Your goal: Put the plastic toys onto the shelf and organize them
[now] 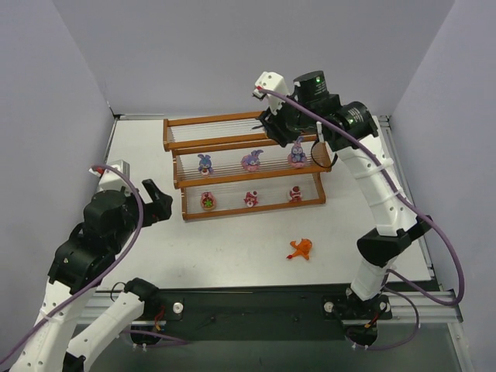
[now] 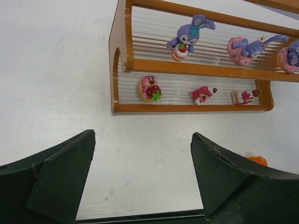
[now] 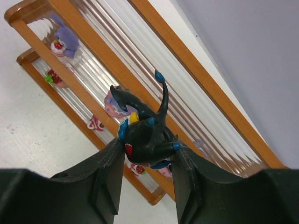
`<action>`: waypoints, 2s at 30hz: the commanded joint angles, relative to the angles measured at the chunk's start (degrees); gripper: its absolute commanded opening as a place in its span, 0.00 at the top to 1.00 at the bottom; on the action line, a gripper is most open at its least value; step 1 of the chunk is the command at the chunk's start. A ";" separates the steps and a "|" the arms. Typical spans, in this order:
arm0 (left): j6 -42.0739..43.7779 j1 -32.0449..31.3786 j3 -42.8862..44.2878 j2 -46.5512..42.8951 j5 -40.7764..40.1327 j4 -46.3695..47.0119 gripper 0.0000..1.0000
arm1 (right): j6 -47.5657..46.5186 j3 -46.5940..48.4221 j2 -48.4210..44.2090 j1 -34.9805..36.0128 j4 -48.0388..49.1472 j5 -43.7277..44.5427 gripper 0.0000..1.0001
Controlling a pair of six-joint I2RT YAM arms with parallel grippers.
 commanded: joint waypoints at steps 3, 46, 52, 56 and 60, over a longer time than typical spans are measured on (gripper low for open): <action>-1.34 0.27 -0.56 1.70 0.49 1.10 0.07 | -4.19 2.03 -1.72 -7.28 0.52 -9.47 0.86; 0.33 0.27 -0.74 6.80 0.85 5.93 0.07 | -8.67 2.13 7.16 -16.52 -0.54 -10.09 0.85; 1.30 0.27 1.11 7.59 0.23 5.41 0.07 | -8.50 0.90 6.90 -16.70 0.34 -10.09 0.81; 1.21 0.27 1.11 7.41 0.41 5.67 0.07 | -7.44 0.72 6.63 -16.87 0.78 -10.44 0.67; 1.30 0.27 1.20 7.68 0.41 5.67 0.07 | -6.74 0.46 6.63 -16.96 1.14 -10.44 0.55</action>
